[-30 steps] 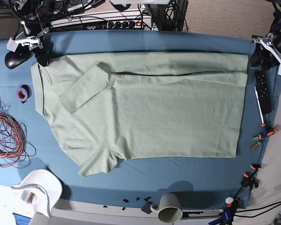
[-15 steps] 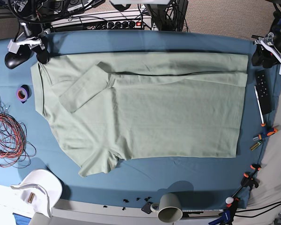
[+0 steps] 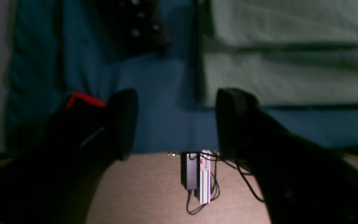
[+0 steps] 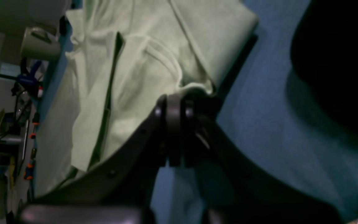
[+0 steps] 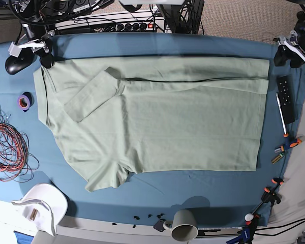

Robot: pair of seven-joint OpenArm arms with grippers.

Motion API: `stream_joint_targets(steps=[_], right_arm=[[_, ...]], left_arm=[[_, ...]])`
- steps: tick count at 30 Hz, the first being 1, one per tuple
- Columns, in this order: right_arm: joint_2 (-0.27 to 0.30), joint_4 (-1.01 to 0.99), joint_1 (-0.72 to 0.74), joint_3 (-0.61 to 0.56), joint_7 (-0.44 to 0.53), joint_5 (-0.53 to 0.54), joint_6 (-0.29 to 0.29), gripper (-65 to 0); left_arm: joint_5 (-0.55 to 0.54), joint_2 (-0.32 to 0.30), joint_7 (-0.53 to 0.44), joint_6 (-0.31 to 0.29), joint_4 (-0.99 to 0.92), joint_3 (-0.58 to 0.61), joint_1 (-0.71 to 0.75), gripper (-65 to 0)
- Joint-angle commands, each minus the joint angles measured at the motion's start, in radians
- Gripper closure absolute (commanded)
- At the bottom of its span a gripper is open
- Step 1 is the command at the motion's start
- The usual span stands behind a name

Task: Fold the T-shirt properly
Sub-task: 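Release both grippers and raise them off the folded edge, then regrasp the folded edge with both grippers and drag it toward the robot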

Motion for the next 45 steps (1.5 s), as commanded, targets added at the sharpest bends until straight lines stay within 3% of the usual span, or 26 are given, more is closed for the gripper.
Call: stream_joint_targets(steps=[1,9,24,36,40,45], right_arm=[[0.014,0.015,0.0,0.004,0.021,0.025,0.011,0.0],[0.015,0.014,0.0,0.004,0.021,0.024,0.011,0.0],[0.015,0.015,-0.001,0.004,0.024,0.005,0.011,0.0],[0.015,0.014,-0.001,0.004,0.023,0.005,0.011,0.0],[0.015,0.015,-0.001,0.004,0.022,0.005,0.011,0.0],[0.015,0.015,-0.004,0.004,0.018,0.001,0.011,0.0]], left_arm=[[-0.016,-0.019,-0.018,0.0,-0.005,-0.008,-0.007,-39.9],[-0.07,-0.017,-0.004,-0.009,-0.112,0.006,-0.048,-39.9],[-0.006,-0.016,0.003,-0.012,-0.115,0.281,-0.121,-39.9],[0.001,-0.015,0.055,-0.019,-0.115,0.286,-0.122,-32.6],[0.0,-0.015,0.064,-0.031,-0.115,0.286,-0.119,-24.1],[0.0,-0.018,0.065,-0.031,-0.114,0.286,-0.119,0.0]])
